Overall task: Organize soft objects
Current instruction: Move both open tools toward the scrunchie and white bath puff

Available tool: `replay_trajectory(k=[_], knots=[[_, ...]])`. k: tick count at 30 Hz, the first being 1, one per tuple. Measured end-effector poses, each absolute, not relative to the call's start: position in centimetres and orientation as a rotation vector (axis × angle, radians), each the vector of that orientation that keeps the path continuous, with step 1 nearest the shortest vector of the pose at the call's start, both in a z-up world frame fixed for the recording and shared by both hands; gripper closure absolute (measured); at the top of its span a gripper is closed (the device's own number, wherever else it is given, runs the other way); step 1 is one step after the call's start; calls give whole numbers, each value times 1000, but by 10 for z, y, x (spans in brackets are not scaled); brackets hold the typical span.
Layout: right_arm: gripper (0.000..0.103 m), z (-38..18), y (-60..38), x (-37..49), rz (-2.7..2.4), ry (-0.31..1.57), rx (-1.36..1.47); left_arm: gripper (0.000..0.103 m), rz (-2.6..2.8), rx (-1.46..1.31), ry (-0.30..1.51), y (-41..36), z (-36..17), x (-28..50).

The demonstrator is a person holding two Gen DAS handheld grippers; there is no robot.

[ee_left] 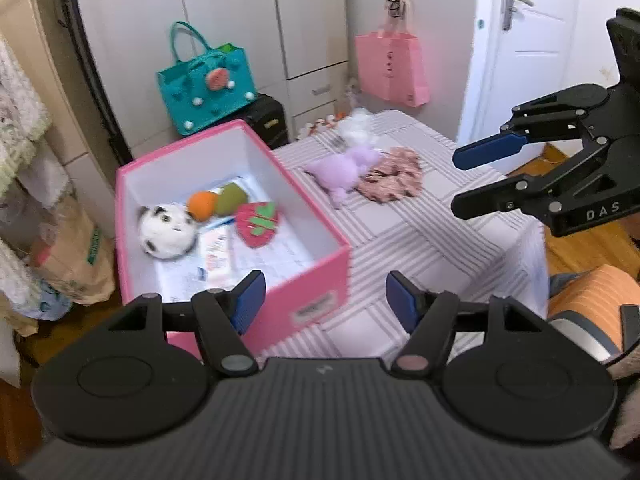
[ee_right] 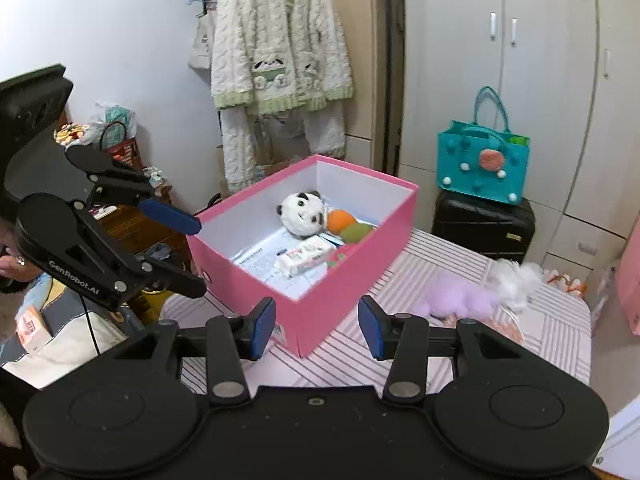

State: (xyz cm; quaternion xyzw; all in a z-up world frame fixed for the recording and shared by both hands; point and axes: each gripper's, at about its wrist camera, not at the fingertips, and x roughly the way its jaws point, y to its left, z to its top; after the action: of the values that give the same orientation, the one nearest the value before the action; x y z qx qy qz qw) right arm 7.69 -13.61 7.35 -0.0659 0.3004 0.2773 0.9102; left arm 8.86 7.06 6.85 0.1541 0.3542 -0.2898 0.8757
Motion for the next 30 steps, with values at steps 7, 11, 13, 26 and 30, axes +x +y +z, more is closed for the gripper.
replay_trajectory(k=[7, 11, 13, 26, 30], knots=[[47, 49, -166, 50, 533, 620, -89, 36, -655, 266, 748, 56, 46, 78], [44, 25, -179, 44, 513, 649, -51, 35, -667, 236, 756, 42, 29, 78], [41, 13, -185, 42, 498, 654, -42, 35, -689, 221, 756, 34, 26, 82], [26, -20, -227, 66, 445, 594, -86, 29, -778, 71, 730, -34, 13, 130], [25, -24, -250, 83, 417, 583, -94, 27, -747, 44, 712, -56, 5, 145]])
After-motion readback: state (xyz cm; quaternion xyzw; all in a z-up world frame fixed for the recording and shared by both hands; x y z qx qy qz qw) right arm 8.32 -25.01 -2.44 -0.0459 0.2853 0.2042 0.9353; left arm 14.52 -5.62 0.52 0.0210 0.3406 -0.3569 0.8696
